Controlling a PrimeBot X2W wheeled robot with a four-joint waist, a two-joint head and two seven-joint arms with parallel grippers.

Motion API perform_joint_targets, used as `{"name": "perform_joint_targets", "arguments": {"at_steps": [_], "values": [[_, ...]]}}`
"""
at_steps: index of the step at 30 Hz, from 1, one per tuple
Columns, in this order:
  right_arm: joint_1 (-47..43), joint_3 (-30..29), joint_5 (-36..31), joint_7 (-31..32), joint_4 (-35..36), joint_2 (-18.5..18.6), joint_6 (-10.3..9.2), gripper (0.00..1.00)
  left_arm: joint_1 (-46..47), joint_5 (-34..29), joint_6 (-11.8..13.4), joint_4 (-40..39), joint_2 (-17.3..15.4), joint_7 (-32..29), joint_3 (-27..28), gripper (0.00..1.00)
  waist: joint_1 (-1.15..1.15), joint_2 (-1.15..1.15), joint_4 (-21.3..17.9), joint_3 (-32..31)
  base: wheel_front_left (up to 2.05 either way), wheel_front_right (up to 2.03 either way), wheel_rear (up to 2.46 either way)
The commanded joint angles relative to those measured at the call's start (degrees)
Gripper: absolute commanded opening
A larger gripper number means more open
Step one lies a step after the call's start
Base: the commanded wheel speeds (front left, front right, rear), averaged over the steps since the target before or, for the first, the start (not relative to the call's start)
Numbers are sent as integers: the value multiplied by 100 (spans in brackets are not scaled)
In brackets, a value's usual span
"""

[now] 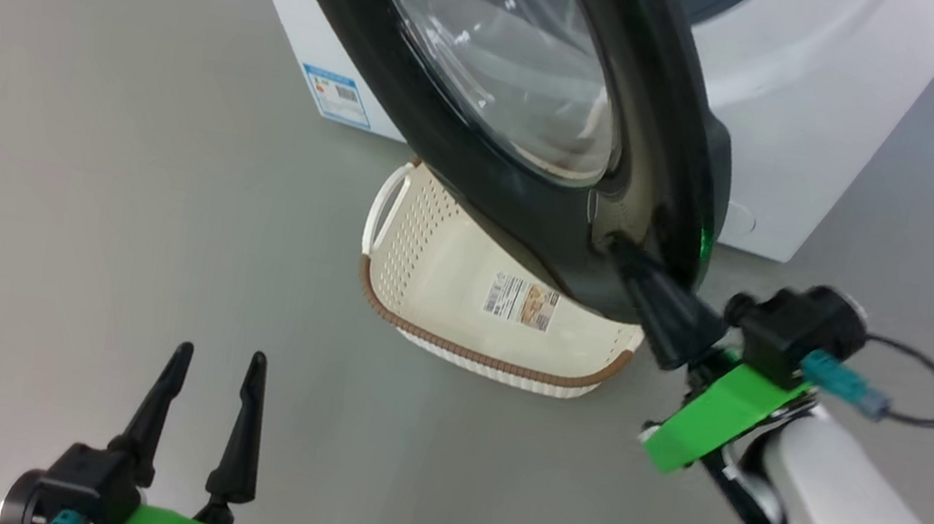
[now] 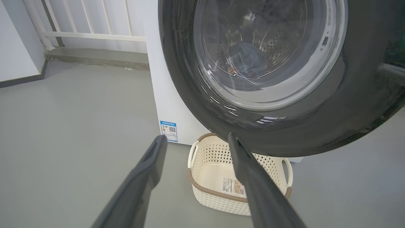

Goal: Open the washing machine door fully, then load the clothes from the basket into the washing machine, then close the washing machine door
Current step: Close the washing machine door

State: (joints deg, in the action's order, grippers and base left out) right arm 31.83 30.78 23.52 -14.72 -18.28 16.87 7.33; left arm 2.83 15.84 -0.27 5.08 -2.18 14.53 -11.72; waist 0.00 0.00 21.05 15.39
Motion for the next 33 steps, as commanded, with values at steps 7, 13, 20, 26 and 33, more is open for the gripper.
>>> {"name": "perform_joint_targets", "arguments": {"at_steps": [7, 13, 20, 26, 33], "values": [[260, -994, -272, -28, 121, -339, 16, 0, 325, 18, -102, -70, -70, 47, 122, 100, 0, 0, -86, 401, 0, 0, 0], [786, -1537, -382, -28, 98, -477, 16, 0, 546, 61, -162, -60, -70, 47, 12, 100, 0, 0, -164, 766, 0, 0, 0], [1632, -1799, -382, -28, -100, -499, 16, 0, 852, 118, -230, -33, -70, 47, -82, 100, 0, 0, -246, 1248, 0, 0, 0], [2403, -1990, -282, -28, -339, -620, 16, 0, 1126, 181, -262, -36, -70, 47, -159, 100, 0, 0, -305, 1637, 0, 0, 0], [3286, -2001, -267, -28, -646, -695, 16, 0, 1380, 297, -290, -62, -70, 47, -268, 100, 0, 0, -307, 2036, 0, 0, 0]]}}
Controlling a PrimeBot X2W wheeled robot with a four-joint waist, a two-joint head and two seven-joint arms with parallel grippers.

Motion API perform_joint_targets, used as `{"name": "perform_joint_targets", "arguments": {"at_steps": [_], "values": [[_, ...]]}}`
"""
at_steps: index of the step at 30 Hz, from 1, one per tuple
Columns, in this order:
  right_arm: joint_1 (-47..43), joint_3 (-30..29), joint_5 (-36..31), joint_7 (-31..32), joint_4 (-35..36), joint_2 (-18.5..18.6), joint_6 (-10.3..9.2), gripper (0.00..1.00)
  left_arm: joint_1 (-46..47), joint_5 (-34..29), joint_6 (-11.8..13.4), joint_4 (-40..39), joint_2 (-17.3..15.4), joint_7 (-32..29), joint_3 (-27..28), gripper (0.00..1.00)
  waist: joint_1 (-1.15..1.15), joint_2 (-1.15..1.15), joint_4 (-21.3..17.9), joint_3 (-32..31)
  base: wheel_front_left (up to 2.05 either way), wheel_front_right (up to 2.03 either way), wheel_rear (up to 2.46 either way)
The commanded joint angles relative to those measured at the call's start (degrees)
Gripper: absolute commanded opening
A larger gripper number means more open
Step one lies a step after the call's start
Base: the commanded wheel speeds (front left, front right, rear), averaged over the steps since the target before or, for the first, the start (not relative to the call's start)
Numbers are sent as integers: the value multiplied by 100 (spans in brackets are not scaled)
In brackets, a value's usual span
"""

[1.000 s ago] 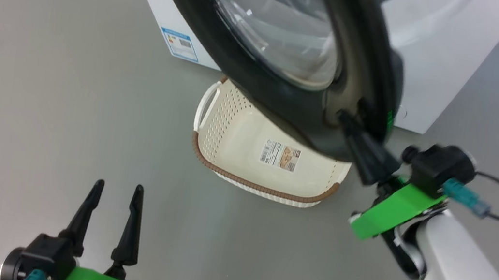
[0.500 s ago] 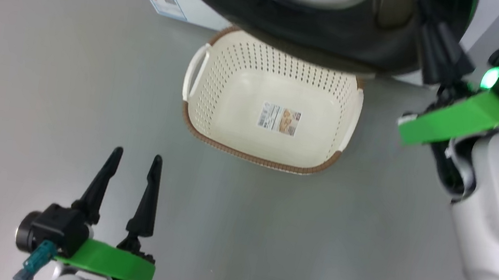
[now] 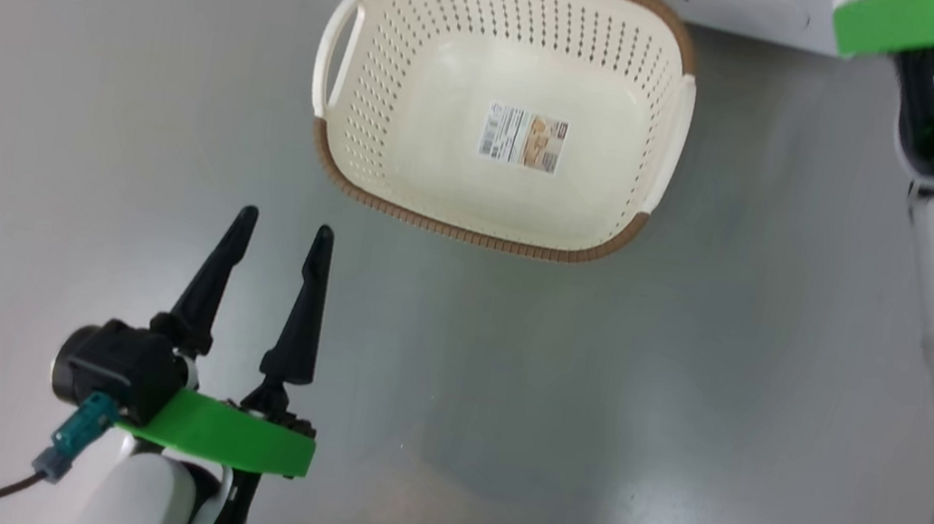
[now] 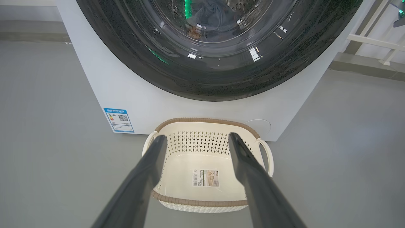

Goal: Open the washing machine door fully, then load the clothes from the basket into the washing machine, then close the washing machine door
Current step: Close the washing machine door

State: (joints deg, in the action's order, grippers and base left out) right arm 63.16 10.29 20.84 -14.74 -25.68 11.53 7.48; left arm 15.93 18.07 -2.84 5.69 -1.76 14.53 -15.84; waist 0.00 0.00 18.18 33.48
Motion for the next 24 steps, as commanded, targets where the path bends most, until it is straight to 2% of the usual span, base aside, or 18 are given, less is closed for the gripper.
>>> {"name": "perform_joint_targets", "arguments": {"at_steps": [1, 7, 18, 24], "values": [[259, 63, -9, -26, 66, -164, 1, 0, 97, 92, -34, -126, -111, 47, 127, 100, 0, 0, -17, 271, 0, 0, 0], [648, 93, -10, -26, -29, -187, 1, 0, 189, 149, -41, -123, -111, 47, 74, 100, 0, 0, -13, 404, 0, 0, 0], [779, -23, 19, -26, -48, -218, 1, 0, 261, 144, -56, -116, -111, 47, 157, 100, 0, 0, -67, 412, 0, 0, 0], [419, 426, 109, -26, 137, -202, 1, 0, 209, 136, -69, -85, -111, 47, 239, 100, 0, 0, -169, 214, 0, 0, 0]]}}
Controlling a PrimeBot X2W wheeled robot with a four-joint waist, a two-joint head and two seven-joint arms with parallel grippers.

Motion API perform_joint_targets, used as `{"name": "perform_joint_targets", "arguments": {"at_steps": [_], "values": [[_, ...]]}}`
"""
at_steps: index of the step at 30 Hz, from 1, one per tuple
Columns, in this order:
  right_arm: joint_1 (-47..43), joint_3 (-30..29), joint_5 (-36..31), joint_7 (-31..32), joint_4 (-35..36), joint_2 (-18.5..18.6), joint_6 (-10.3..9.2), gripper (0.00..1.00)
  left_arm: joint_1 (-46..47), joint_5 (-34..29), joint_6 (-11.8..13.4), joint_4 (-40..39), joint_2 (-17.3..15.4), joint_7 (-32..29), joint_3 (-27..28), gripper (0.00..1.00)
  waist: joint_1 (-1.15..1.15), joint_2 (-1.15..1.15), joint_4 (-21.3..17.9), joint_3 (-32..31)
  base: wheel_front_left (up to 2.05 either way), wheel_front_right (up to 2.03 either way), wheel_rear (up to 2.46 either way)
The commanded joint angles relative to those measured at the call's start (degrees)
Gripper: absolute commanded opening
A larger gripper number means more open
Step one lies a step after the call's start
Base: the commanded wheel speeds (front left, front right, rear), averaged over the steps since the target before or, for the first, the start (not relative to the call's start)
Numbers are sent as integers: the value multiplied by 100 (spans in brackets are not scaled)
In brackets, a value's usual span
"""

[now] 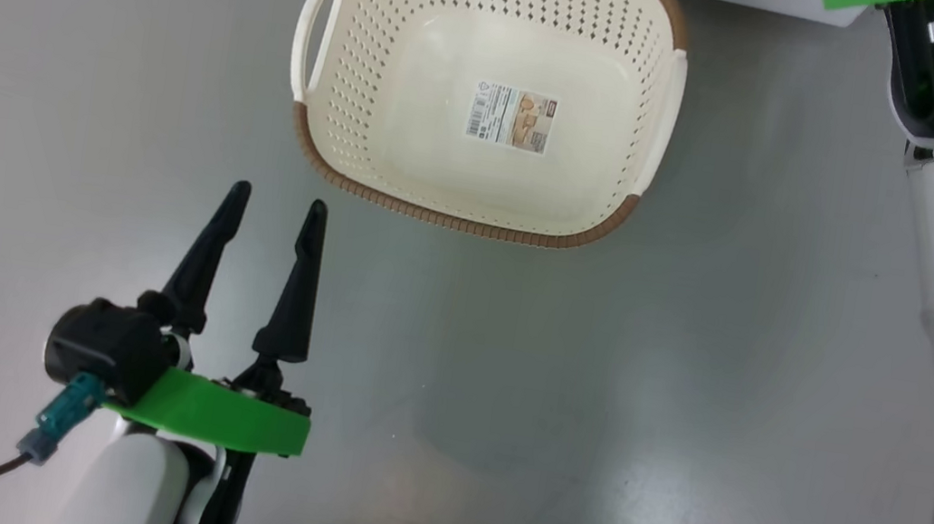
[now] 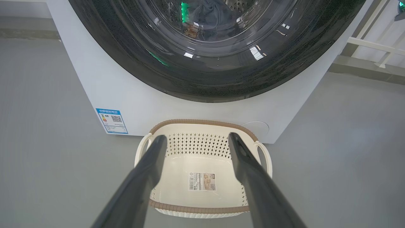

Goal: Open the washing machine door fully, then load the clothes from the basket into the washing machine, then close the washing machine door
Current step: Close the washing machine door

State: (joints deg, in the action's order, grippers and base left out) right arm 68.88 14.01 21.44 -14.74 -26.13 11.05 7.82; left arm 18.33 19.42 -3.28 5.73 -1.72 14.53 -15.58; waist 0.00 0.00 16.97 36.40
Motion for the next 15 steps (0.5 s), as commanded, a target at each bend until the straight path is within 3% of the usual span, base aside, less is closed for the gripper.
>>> {"name": "perform_joint_targets", "arguments": {"at_steps": [1, 14, 15], "values": [[-259, 124, 83, -26, 232, -149, -33, 0, -43, -1, -24, -97, -116, 47, 239, 100, 0, 0, -71, -126, 0, 0, 0], [-1746, 434, 318, -26, 836, -99, -33, 0, -239, -228, -90, -108, -116, 47, 651, 100, 0, 0, -459, -715, 0, 0, 0], [-1870, 407, 332, -26, 870, -122, -33, 15, -259, -249, -95, -106, -116, 47, 686, 100, 0, 0, -497, -761, 0, 0, 0]]}}
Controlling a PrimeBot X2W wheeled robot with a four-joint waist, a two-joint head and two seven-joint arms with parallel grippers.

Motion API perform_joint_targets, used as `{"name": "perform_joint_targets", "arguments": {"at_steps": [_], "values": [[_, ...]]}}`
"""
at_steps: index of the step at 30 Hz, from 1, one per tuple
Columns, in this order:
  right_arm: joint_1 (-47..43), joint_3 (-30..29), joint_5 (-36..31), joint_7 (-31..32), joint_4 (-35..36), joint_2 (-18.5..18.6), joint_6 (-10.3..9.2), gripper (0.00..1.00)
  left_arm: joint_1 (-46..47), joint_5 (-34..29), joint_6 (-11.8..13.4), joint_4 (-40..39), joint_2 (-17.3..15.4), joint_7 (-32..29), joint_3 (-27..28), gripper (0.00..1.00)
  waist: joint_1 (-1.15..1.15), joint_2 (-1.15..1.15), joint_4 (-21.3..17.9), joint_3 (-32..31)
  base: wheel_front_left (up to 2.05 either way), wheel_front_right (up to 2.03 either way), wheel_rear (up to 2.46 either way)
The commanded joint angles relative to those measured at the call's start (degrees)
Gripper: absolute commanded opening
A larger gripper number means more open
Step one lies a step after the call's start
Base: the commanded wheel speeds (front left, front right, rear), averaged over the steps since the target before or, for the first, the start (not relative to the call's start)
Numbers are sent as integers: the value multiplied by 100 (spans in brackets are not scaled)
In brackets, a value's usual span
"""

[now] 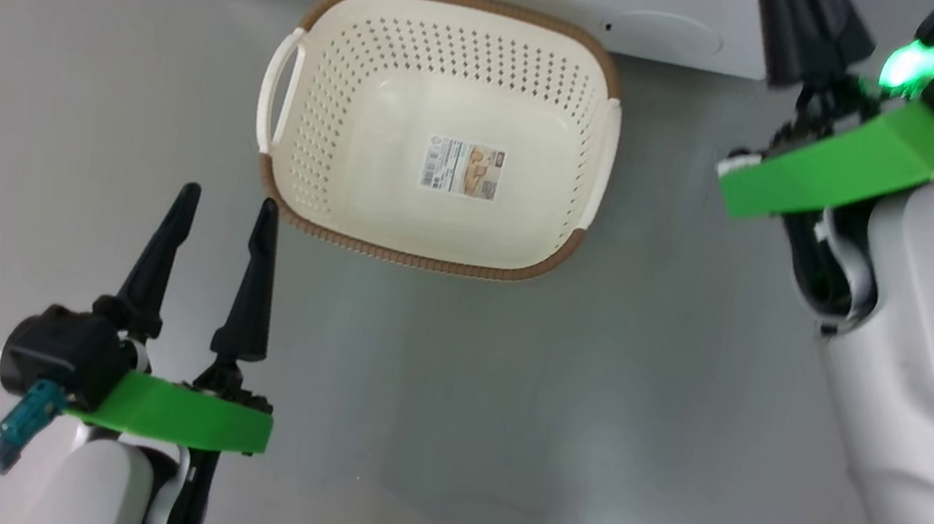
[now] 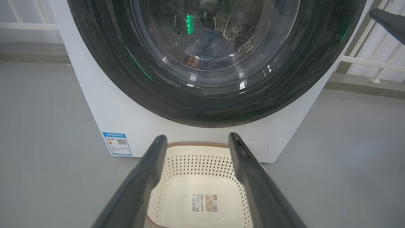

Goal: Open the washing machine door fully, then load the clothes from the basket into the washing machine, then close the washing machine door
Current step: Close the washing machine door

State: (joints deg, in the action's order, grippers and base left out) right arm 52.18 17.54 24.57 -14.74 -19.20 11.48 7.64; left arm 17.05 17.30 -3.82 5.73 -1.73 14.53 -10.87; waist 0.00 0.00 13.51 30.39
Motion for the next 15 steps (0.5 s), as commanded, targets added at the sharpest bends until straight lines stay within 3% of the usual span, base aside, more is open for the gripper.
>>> {"name": "perform_joint_targets", "arguments": {"at_steps": [1, 2, 3, 15], "values": [[-317, 34, 21, -26, 206, -182, -15, 44, -150, -62, -47, -106, -115, 47, 252, 100, 0, 0, -189, -207, 0, 0, 0], [-435, 10, 22, -26, 228, -203, -15, 84, -170, -86, -51, -115, -115, 47, 296, 100, 0, 0, -228, -258, 0, 0, 0], [-549, -20, 34, -26, 240, -231, -15, 100, -191, -116, -54, -127, -115, 47, 342, 100, 0, 0, -268, -310, 0, 0, 0], [-1794, -526, -163, -26, 553, -409, -15, 100, -539, -237, -81, -191, -115, 47, 873, 100, 0, 0, -746, -993, 0, 0, 0]]}}
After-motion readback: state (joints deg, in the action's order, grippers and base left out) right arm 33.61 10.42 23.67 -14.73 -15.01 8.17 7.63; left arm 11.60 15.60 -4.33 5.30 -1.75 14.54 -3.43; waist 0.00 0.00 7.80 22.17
